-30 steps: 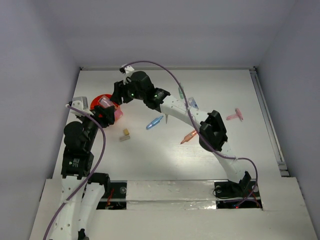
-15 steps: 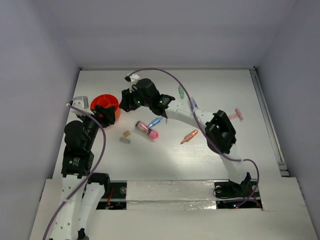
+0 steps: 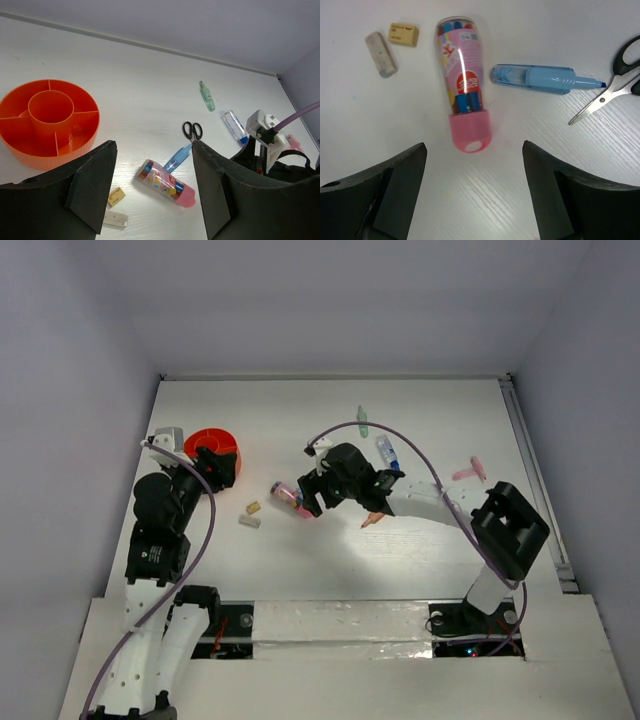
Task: Sort the stationery into containers
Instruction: Pick up the stationery from the center of the board.
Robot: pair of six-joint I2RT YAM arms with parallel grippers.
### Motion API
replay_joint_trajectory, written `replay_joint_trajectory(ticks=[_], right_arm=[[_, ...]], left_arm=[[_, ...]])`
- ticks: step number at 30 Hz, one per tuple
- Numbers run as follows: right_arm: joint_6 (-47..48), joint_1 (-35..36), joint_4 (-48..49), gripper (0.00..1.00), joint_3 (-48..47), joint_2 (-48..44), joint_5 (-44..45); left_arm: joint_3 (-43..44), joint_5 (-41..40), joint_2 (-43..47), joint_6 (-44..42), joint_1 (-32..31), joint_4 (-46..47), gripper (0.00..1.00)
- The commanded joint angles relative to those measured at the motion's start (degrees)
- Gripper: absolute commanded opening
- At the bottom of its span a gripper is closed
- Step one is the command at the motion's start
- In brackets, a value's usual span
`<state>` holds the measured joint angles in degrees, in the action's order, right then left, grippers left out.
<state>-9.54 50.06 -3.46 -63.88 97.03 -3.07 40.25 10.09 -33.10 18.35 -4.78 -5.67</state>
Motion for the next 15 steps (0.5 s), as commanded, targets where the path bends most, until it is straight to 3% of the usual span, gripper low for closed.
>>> replay_joint_trajectory(ticks=[1,15], right_arm=[[3.4,-0.8,2.4,0.83,0.5,1.2,-3.9],[1.5,-0.8,11.5,0.79,2.8,8.1,-14.2]], left_arm=[[1.2,1.2,-0.3,0.3,0.2,2.9,0.58],[1.0,3.9,-2.0,0.9,0.2,3.4,0.57]])
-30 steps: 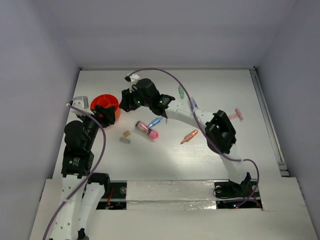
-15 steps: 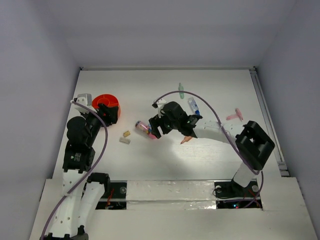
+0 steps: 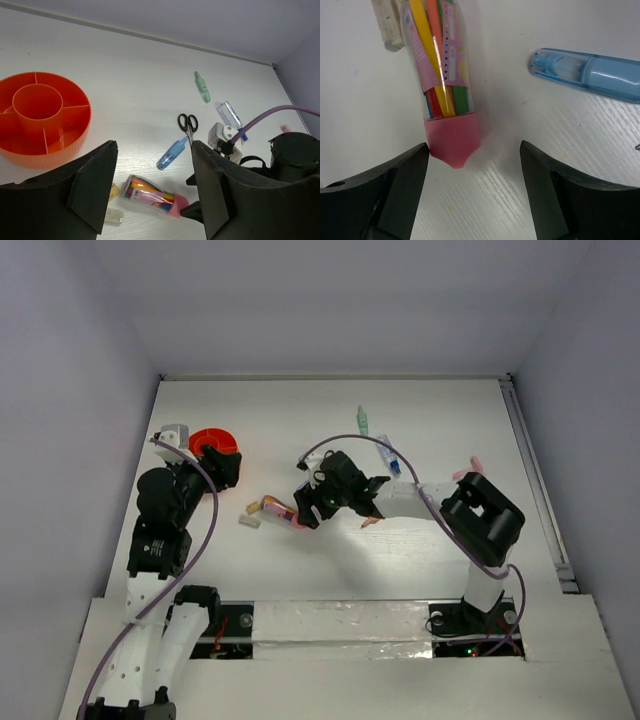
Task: Sort the stationery into containers
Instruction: Pick up the stationery from the center of the board.
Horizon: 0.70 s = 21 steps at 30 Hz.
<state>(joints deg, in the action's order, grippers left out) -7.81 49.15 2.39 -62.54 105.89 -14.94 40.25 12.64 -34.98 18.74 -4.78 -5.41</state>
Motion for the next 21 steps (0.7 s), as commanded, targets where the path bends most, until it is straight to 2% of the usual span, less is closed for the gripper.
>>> replay_joint_trajectory(ticks=[1,6,14,16,18,19,20,21], right_arm=[[-1.1,0.1,6.1,0.8,1.7,-0.4,-3.2],[-5.6,0.7,11.0,0.8,4.0,1.6,-3.3],[-7.7,1.7,17.7,0.74,6.9,2.1,-0.7],[-7.7,1.7,19.1,0.66,6.9,2.7,0.0],[-7.5,1.7,19.0,0.66,6.6,3.7,0.2],[-7.6,1.7,19.7,0.52,6.8,3.7,0.8],[-7.7,1.7,20.4,0.45,7.3,3.0,1.1],[-7.7,1.7,20.9,0.43,8.0,2.3,1.7]], left_arm=[[1.0,1.3,0.2,0.4,0.2,3.1,0.57],[1.0,1.3,0.4,0.5,0.2,3.2,0.57],[0.8,2.4,0.5,0.9,0.2,3.7,0.57],[0.8,2.4,0.4,0.9,0.2,3.7,0.57],[0.7,2.4,0.4,0.9,0.2,3.5,0.57],[0.7,2.5,0.4,0.9,0.2,3.5,0.57],[0.7,2.6,0.4,0.9,0.2,3.5,0.57],[0.7,2.6,0.4,0.9,0.2,3.5,0.57]])
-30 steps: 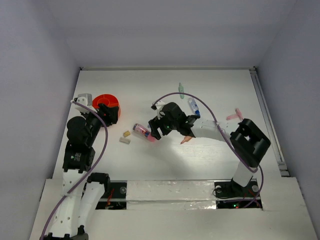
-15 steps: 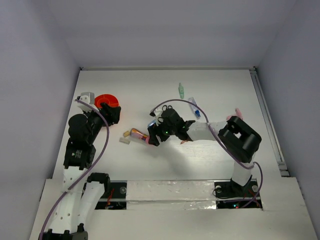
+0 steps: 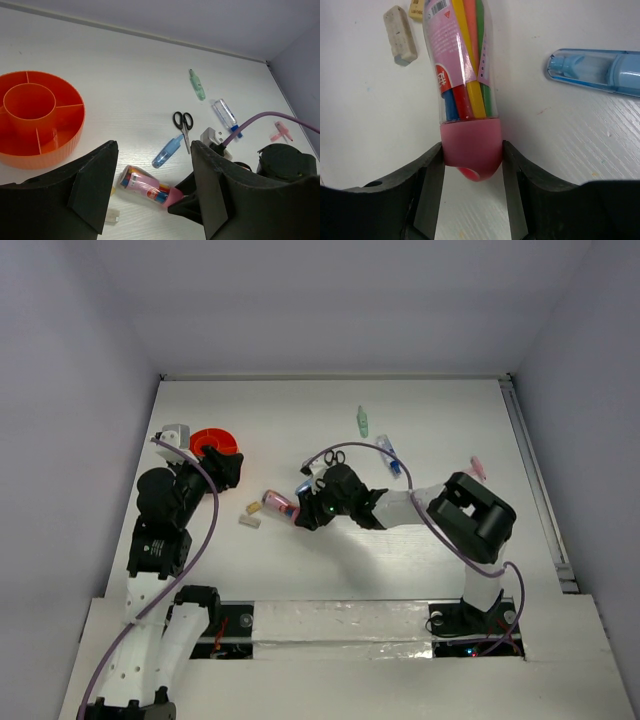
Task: Sort the stationery into containers
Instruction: Pick up the stationery from the center of the board.
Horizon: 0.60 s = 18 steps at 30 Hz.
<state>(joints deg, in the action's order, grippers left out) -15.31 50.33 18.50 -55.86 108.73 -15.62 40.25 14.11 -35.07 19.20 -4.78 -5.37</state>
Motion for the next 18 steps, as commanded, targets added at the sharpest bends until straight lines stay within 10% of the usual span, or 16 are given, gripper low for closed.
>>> replay_joint_trajectory(ticks=[1,7,18], right_arm=[[-0.2,0.6,5.0,0.43,2.3,-1.5,3.0],[4.4,0.6,-10.6,0.23,0.0,-14.2,4.3],[10.5,0.6,-29.6,0.2,-9.7,-26.8,-3.5]], left_arm=[[0.6,1.2,0.4,0.5,0.2,3.5,0.57],[0.4,4.6,-1.4,1.8,0.2,4.7,0.57],[-7.2,16.8,-8.7,13.9,-5.1,19.2,0.73]])
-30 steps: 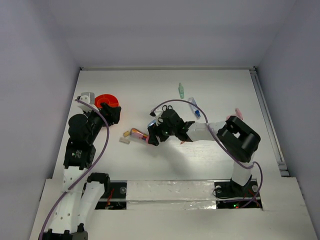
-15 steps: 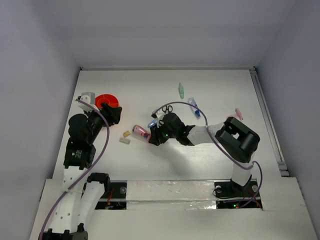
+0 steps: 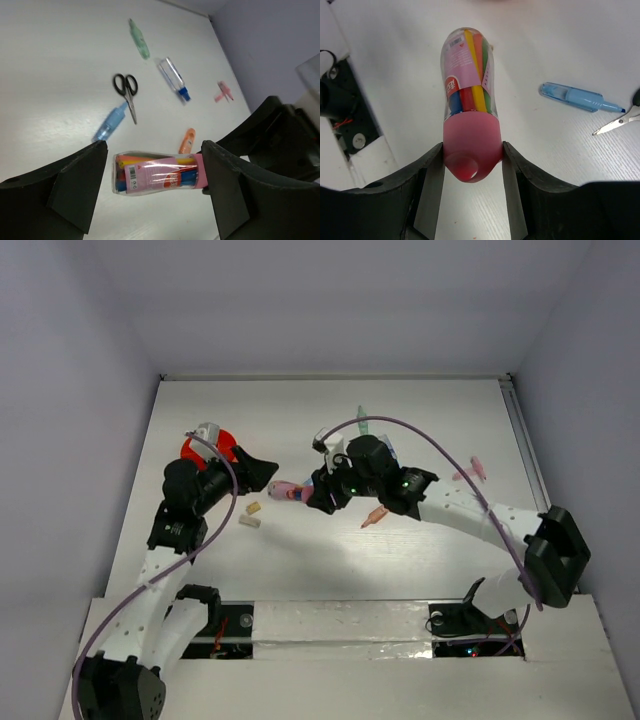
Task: Sort the stationery into containers
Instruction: Pick up the stationery from the center of the board.
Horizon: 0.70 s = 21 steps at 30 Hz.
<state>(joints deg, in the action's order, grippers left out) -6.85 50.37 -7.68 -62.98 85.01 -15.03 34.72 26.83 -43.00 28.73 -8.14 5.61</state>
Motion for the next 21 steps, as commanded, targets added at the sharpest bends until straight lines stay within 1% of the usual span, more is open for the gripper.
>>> replay_joint_trajectory(ticks=[1,5,8,10,13,14,15,21], right_arm=[[1.9,0.5,-3.7,0.2,-3.0,-3.5,-4.3],[2.7,0.5,-5.1,0.2,-6.3,-4.2,-6.1],[3.8,0.5,-7.2,0.2,-10.2,-2.9,-7.8],[4.0,0.5,-7.3,0.2,-11.5,-2.3,-7.9],[3.5,-1.8,-6.6,0.2,-13.5,-1.6,-11.1],[2.6,-2.6,-6.5,0.2,-13.9,-1.3,-13.9],[2.3,-3.4,-6.4,0.2,-15.1,-0.9,-14.8],[0.1,-8.1,-3.7,0.2,-16.7,0.5,-21.6]], left_arm=[[-1.9,4.2,-0.9,5.2,-1.7,9.8,0.73],[-3.5,4.1,-0.9,6.4,-3.9,13.7,0.72],[-4.7,5.2,-0.8,7.3,-5.4,16.8,0.72],[-5.4,5.8,-0.5,7.7,-6.1,18.7,0.69],[-6.9,6.6,0.5,8.6,-7.8,21.5,0.67],[-7.2,6.7,1.0,8.8,-8.5,21.9,0.66],[-7.8,6.9,1.4,9.0,-9.0,22.3,0.66],[-9.1,6.4,5.4,10.2,-9.0,24.3,0.63]])
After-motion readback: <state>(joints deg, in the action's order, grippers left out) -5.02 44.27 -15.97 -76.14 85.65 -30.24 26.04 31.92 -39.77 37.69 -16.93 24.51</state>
